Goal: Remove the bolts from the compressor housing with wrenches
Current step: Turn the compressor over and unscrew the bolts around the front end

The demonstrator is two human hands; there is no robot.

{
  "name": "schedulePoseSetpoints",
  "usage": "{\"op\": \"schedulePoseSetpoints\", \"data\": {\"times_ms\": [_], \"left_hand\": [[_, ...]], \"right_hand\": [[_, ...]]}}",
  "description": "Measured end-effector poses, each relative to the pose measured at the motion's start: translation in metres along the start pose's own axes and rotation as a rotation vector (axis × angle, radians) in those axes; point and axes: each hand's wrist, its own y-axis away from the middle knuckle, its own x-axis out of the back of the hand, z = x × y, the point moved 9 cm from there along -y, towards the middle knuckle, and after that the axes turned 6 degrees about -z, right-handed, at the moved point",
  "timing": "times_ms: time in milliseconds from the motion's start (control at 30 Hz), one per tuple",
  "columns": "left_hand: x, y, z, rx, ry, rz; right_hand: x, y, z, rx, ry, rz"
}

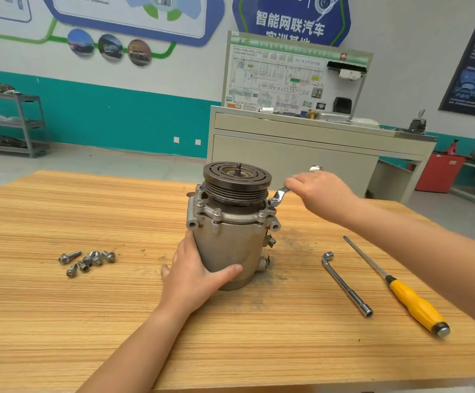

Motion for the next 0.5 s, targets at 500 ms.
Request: {"op": "schedulePoseSetpoints", "data": {"times_ms": [500], "left_hand": [[0.0,0.002,0.003,0.004,0.015,-0.011]], "right_hand": [[0.024,0.055,0.032,-0.508,-0.632,0.28]]}}
